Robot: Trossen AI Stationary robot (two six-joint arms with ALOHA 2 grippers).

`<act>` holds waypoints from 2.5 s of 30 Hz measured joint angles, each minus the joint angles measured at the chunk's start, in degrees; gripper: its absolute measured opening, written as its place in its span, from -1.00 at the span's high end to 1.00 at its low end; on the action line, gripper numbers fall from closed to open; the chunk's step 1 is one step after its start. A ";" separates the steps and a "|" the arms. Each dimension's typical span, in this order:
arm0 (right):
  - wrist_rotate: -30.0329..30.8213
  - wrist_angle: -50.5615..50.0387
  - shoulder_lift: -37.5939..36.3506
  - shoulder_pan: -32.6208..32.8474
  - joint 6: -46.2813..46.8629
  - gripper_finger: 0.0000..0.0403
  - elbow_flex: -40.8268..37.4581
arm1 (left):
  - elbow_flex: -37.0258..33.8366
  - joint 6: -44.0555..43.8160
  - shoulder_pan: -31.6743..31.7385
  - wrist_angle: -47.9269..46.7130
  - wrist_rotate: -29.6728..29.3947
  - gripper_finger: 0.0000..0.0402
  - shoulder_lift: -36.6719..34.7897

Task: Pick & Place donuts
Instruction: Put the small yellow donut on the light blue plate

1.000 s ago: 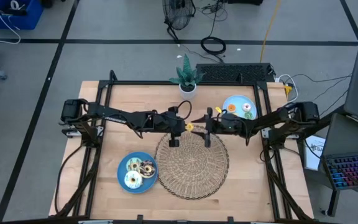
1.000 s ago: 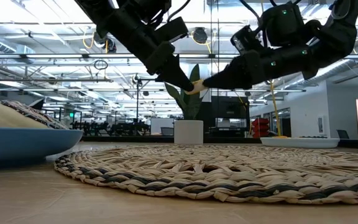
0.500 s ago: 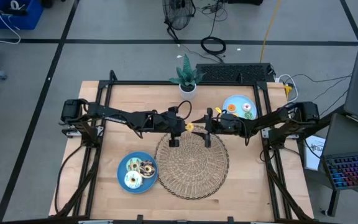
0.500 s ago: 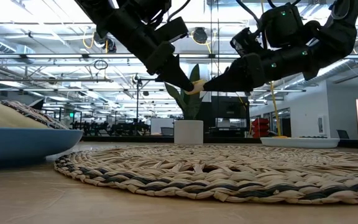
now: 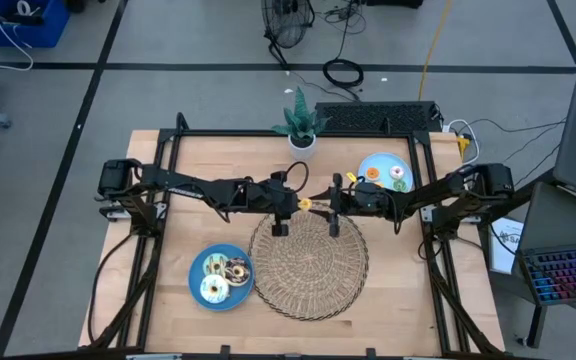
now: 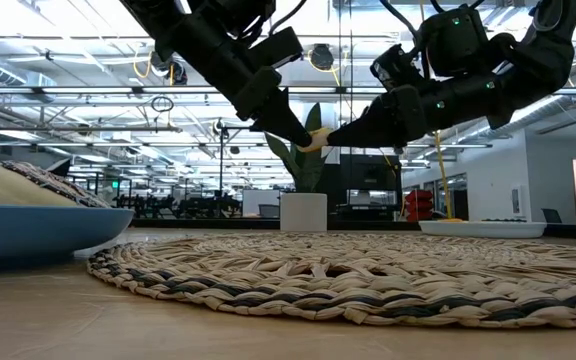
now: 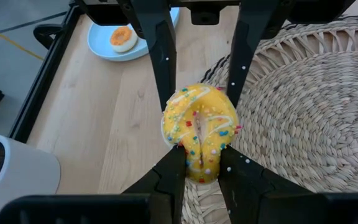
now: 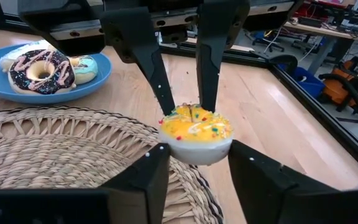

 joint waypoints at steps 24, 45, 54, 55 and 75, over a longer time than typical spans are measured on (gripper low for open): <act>-0.11 1.24 0.00 -0.02 0.00 0.51 -0.04 | -0.02 -7.34 0.19 0.85 -0.10 0.28 0.00; 1.83 -3.01 -0.02 -0.17 -0.40 0.60 -0.04 | -0.04 -7.50 -0.49 -1.23 -6.06 -0.96 -0.13; 6.40 -10.97 -1.46 -0.11 -0.52 0.62 -0.07 | -0.07 -7.19 -2.21 -3.38 -6.05 -0.91 -4.15; 8.28 -13.43 -2.25 -0.11 -0.68 0.63 -0.01 | -0.07 -7.17 -2.38 -3.42 -6.05 -0.91 -5.05; 32.02 -64.73 -34.37 -3.47 13.92 0.90 -1.41 | -0.07 -11.50 -4.48 -14.70 -6.03 -0.91 -10.95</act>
